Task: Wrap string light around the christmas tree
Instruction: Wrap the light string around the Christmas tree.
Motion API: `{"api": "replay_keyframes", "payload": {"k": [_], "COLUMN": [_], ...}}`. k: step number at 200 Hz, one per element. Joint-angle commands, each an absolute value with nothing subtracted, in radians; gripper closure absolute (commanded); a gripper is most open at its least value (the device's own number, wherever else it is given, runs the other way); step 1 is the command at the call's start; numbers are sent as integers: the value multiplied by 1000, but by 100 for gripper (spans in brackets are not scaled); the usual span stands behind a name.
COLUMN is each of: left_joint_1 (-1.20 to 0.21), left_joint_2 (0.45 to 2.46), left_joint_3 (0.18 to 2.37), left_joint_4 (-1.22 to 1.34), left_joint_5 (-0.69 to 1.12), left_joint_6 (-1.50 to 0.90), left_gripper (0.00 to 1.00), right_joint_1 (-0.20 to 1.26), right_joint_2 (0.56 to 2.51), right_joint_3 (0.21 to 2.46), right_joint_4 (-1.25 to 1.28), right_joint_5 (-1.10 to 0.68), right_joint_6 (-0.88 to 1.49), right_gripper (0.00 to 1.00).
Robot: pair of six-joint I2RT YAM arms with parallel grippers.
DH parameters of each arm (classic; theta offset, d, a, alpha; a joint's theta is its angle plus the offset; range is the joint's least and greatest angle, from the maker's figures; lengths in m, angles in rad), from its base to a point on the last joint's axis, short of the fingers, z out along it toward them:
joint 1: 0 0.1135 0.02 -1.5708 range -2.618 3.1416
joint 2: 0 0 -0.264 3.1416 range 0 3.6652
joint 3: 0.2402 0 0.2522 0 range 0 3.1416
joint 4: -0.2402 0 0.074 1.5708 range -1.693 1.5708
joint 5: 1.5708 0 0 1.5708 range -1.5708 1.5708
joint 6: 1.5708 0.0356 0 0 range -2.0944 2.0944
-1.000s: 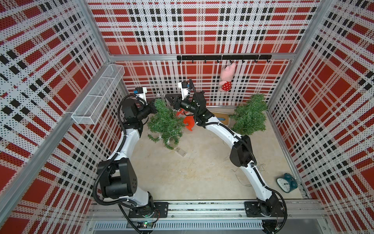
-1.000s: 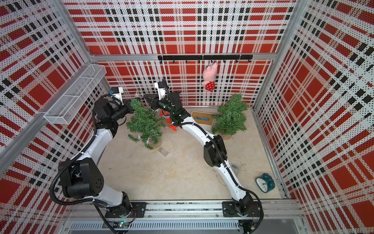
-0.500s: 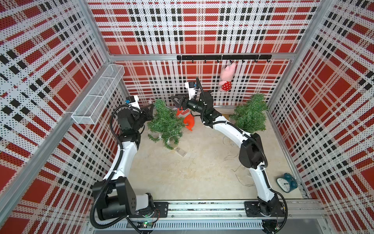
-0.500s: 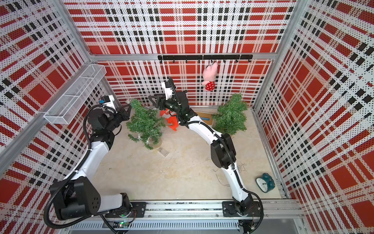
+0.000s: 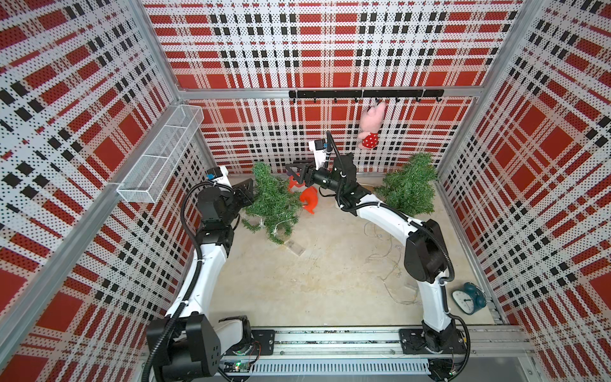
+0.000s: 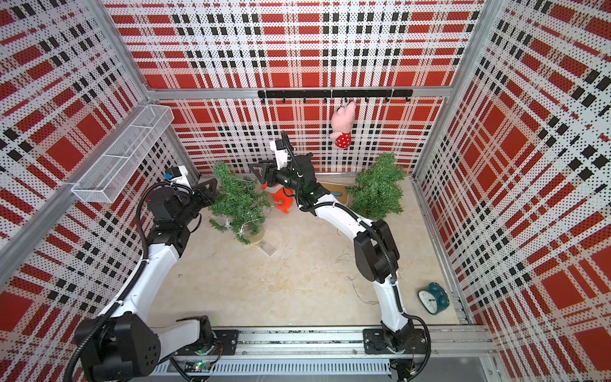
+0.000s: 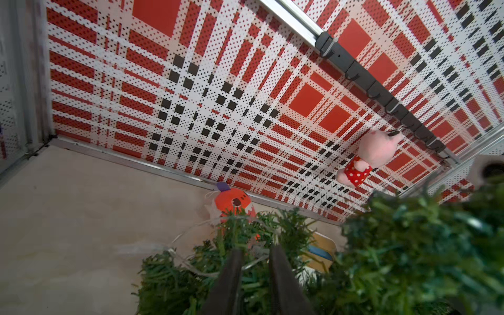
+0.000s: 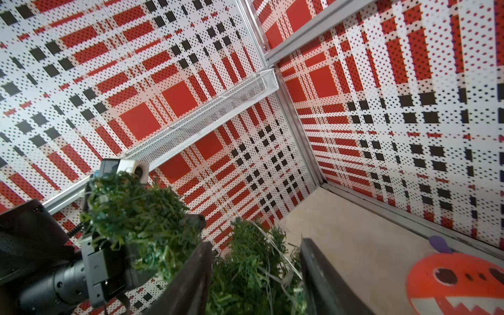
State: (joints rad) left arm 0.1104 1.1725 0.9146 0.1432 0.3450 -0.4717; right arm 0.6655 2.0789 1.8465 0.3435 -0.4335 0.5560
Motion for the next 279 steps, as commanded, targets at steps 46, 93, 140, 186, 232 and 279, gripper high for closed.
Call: {"api": "replay_keyframes", "payload": {"k": [46,93,140,186,232,279], "left_joint_1": [117,103,-112,-614,-1117,-1121], "left_joint_2": [1030,928,800,805,1058,1336], "left_joint_3": [884,892,948,999,1161,1200], "left_joint_4": [-22,-180,-362,-423,-417,-204], "left_joint_5": [259,115,-202,-560,-862,-512], "left_joint_6": [-480,-456,-402,-461,-430,-384], "left_gripper": [44,40,40,41,37,33], "right_joint_1": [655,643,643,608,536,526], "right_joint_2": [1899,1795,1613,1456,1262,1159], "right_joint_3": [1695,1545,1400,1355,1261,1164], "right_joint_4": [274,189,-105,-465,-572,-562], "right_joint_5": [-367,-317,-165,49,106,96], "right_joint_6": [480,454,380,345,372,416], "right_gripper": [45,45,44,44,43,43]}}
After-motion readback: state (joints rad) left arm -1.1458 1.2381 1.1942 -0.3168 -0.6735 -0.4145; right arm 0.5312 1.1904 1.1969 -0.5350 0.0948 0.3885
